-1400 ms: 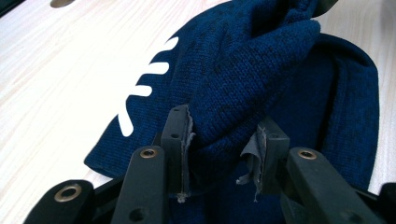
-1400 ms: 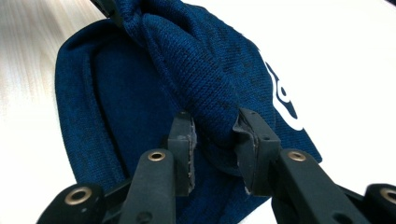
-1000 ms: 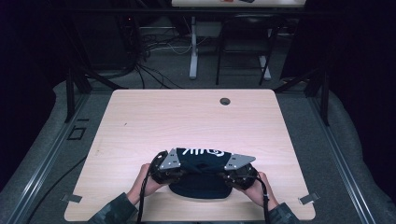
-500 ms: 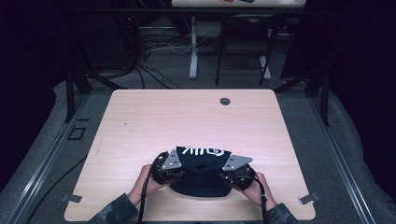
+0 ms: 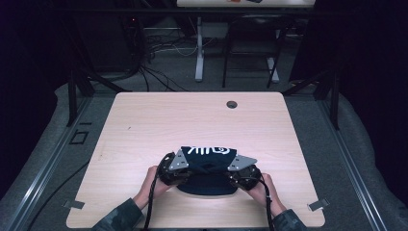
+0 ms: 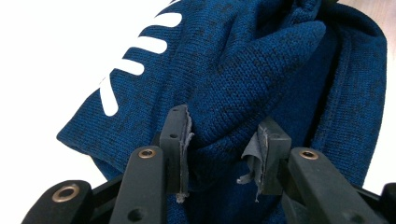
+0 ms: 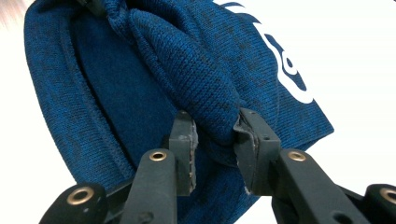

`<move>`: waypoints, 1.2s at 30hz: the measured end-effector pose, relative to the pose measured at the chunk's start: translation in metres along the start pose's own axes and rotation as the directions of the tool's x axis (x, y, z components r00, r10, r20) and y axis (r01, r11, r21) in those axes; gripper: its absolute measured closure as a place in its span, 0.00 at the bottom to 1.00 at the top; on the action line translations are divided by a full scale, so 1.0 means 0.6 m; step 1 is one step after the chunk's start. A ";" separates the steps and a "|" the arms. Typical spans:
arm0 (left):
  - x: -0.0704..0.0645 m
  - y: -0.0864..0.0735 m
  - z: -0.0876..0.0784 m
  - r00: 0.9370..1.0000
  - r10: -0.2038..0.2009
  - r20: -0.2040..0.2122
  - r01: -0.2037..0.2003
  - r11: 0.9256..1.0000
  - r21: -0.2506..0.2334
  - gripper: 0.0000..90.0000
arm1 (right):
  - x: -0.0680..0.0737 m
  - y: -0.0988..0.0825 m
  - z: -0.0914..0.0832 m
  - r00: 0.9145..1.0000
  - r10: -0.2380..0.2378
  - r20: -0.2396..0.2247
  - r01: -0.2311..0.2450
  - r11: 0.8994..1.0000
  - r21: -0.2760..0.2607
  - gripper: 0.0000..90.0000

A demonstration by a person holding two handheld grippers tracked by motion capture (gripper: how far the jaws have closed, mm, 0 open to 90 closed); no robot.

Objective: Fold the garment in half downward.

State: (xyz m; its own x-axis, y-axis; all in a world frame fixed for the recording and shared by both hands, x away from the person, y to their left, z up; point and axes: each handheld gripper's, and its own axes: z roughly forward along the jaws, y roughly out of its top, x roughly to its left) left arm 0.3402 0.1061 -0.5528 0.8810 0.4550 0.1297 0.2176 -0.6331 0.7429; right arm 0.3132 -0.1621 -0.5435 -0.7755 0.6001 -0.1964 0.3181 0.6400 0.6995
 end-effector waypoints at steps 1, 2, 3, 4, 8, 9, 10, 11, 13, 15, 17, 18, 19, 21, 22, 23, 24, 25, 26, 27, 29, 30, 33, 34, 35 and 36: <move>-0.001 0.000 0.000 1.000 -0.003 0.003 0.003 1.000 -0.002 0.70 | 0.001 0.000 -0.002 1.000 0.002 0.000 -0.002 1.000 0.002 0.76; -0.001 0.000 -0.002 1.000 -0.002 0.003 0.002 1.000 -0.001 0.70 | 0.001 0.000 -0.002 1.000 0.002 0.000 -0.002 1.000 0.002 0.76; -0.002 0.000 -0.003 1.000 -0.003 0.004 0.003 1.000 -0.002 0.69 | 0.003 0.000 -0.004 1.000 0.003 0.003 -0.003 1.000 0.006 0.75; -0.002 0.000 -0.004 1.000 -0.002 0.002 0.002 1.000 -0.003 0.68 | 0.004 0.000 -0.005 1.000 0.007 0.001 -0.007 1.000 0.001 0.75; -0.005 -0.002 -0.017 0.999 -0.019 0.028 0.019 1.000 0.003 0.56 | 0.004 0.000 -0.013 1.000 0.012 -0.018 -0.012 1.000 -0.001 0.72; -0.005 -0.002 -0.017 0.999 -0.019 0.028 0.019 1.000 0.003 0.54 | 0.004 0.000 -0.015 1.000 0.015 -0.022 -0.015 1.000 0.004 0.71; -0.006 -0.002 -0.019 0.999 -0.019 0.029 0.019 1.000 0.001 0.54 | 0.004 0.000 -0.015 1.000 0.015 -0.022 -0.015 1.000 0.004 0.71; -0.007 -0.001 -0.022 1.000 -0.016 0.025 0.016 1.000 0.002 0.52 | 0.005 -0.001 -0.017 1.000 0.017 -0.023 -0.017 1.000 0.006 0.69; -0.008 0.001 -0.026 1.000 -0.016 0.025 0.016 1.000 -0.003 0.49 | 0.007 -0.001 -0.022 0.999 0.023 -0.039 -0.023 1.000 0.008 0.64; -0.010 0.002 -0.030 0.999 -0.018 0.026 0.018 1.000 0.000 0.45 | 0.009 -0.003 -0.034 0.997 0.033 -0.069 -0.033 0.999 0.002 0.56; -0.011 0.005 -0.038 0.999 -0.021 0.030 0.021 1.000 -0.011 0.44 | 0.009 -0.003 -0.044 0.996 0.043 -0.083 -0.043 0.999 0.003 0.54; -0.012 0.005 -0.044 0.999 -0.026 0.039 0.027 0.999 -0.018 0.44 | 0.009 -0.002 -0.048 0.995 0.049 -0.089 -0.050 0.999 -0.005 0.53; -0.012 0.006 -0.050 0.999 -0.030 0.045 0.031 0.999 -0.026 0.43 | 0.008 -0.002 -0.051 0.994 0.054 -0.095 -0.055 0.998 -0.008 0.52; -0.014 0.008 -0.061 0.998 -0.032 0.050 0.034 0.998 -0.046 0.43 | 0.008 -0.001 -0.052 0.993 0.059 -0.102 -0.060 0.998 -0.007 0.52; -0.015 0.010 -0.070 0.998 -0.029 0.054 0.032 0.998 -0.057 0.43 | 0.008 0.000 -0.054 0.991 0.064 -0.118 -0.065 0.998 -0.007 0.52; -0.016 0.012 -0.078 0.998 -0.031 0.050 0.035 0.997 -0.074 0.43 | 0.008 0.002 -0.056 0.990 0.068 -0.125 -0.071 0.997 -0.018 0.52; -0.015 0.014 -0.086 0.998 -0.032 0.049 0.036 0.995 -0.090 0.42 | 0.008 0.003 -0.059 0.989 0.068 -0.134 -0.071 0.997 -0.019 0.52; -0.015 0.017 -0.093 0.998 -0.035 0.042 0.040 0.993 -0.109 0.42 | 0.006 0.007 -0.066 0.986 0.086 -0.140 -0.094 0.994 -0.054 0.52; -0.014 0.018 -0.098 0.999 -0.037 0.025 0.040 0.991 -0.129 0.42 | 0.004 0.009 -0.070 0.985 0.092 -0.144 -0.103 0.992 -0.072 0.53; -0.012 0.019 -0.100 0.999 -0.040 0.007 0.041 0.989 -0.144 0.43 | 0.002 0.011 -0.073 0.985 0.106 -0.134 -0.120 0.988 -0.097 0.55; -0.005 0.018 -0.097 0.997 -0.069 -0.028 0.063 0.985 -0.163 0.42 | -0.001 0.012 -0.074 0.985 0.121 -0.121 -0.135 0.984 -0.115 0.57; -0.001 0.017 -0.093 0.996 -0.079 -0.045 0.070 0.983 -0.167 0.42 | -0.004 0.013 -0.072 0.984 0.144 -0.105 -0.157 0.979 -0.129 0.59; 0.018 0.014 -0.067 0.990 -0.120 -0.072 0.110 0.984 -0.138 0.41 | -0.014 0.020 -0.056 0.979 0.195 -0.058 -0.201 0.970 -0.136 0.65; 0.022 0.013 -0.059 0.989 -0.127 -0.072 0.117 0.985 -0.124 0.41 | -0.016 0.022 -0.049 0.977 0.208 -0.044 -0.212 0.968 -0.137 0.67; 0.023 0.012 -0.051 0.989 -0.131 -0.074 0.122 0.986 -0.113 0.41 | -0.019 0.024 -0.041 0.975 0.220 -0.030 -0.222 0.966 -0.130 0.67; 0.025 0.011 -0.045 0.989 -0.130 -0.068 0.124 0.988 -0.095 0.40 | -0.022 0.026 -0.033 0.973 0.231 -0.017 -0.231 0.965 -0.125 0.68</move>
State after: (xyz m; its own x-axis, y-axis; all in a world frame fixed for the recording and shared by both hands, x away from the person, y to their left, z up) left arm 0.3434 0.1255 -0.5282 0.8146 0.5751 0.0760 0.2838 -0.5094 0.8124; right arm 0.3174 -0.1695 -0.5167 -0.6904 0.7232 -0.0176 0.4179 0.4186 0.8063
